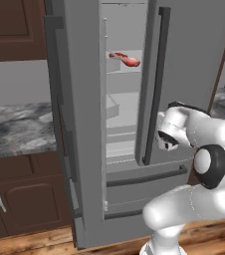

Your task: Place the steak on the counter behind the older steak on the same shelf of the fridge to maintain FIFO order. Close the fridge door when finished.

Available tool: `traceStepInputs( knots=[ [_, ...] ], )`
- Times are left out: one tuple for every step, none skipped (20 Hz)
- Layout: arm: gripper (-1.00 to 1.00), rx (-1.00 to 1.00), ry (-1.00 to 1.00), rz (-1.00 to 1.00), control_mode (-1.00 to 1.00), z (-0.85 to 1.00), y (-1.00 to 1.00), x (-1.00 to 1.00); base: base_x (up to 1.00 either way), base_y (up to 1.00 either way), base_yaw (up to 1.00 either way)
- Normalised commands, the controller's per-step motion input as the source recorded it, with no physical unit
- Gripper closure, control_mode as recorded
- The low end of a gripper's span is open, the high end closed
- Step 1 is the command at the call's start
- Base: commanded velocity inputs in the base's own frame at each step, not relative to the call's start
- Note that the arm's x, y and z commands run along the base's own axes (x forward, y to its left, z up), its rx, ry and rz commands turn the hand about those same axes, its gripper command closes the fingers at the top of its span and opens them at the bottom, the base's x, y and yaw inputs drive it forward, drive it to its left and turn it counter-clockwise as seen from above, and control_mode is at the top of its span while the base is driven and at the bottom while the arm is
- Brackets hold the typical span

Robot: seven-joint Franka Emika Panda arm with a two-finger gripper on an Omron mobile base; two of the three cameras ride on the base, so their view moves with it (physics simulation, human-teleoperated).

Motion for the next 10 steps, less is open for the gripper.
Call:
traceStepInputs(
  knots=[
    [-1.00, 0.00, 0.15, -0.21, -1.00, 0.00, 0.00, 0.69, 0.00, 0.00, 0.00],
    [-1.00, 0.00, 0.14, -0.20, -1.00, 0.00, 0.00, 0.68, 0.00, 0.00, 0.00],
    [-1.00, 0.00, 0.14, -0.19, -1.00, 0.00, 0.00, 0.64, 0.00, 0.00, 0.00],
    [-1.00, 0.00, 0.13, -0.18, -1.00, 0.00, 0.00, 0.56, 0.00, 0.00, 0.00],
    [-1.00, 0.00, 0.12, -0.19, -1.00, 0.00, 0.00, 0.41, 0.00, 0.00, 0.00],
    [-1.00, 0.00, 0.09, -0.24, -1.00, 0.00, 0.00, 0.19, 0.00, 0.00, 0.00],
    [-1.00, 0.00, 0.00, -0.15, -1.00, 0.00, -0.29, 0.00, 0.00, 0.00, 0.00],
    [-1.00, 0.00, 0.00, -0.19, -1.00, 0.00, -0.28, 0.00, 0.00, 0.00, 0.00],
    [-1.00, 0.02, 0.00, -0.19, -1.00, 0.00, -0.51, -0.26, 0.00, 0.00, 0.00],
    [-1.00, 0.04, 0.00, -0.21, -1.00, 0.11, -0.67, -0.41, 0.00, 0.00, 0.00]
  ],
)
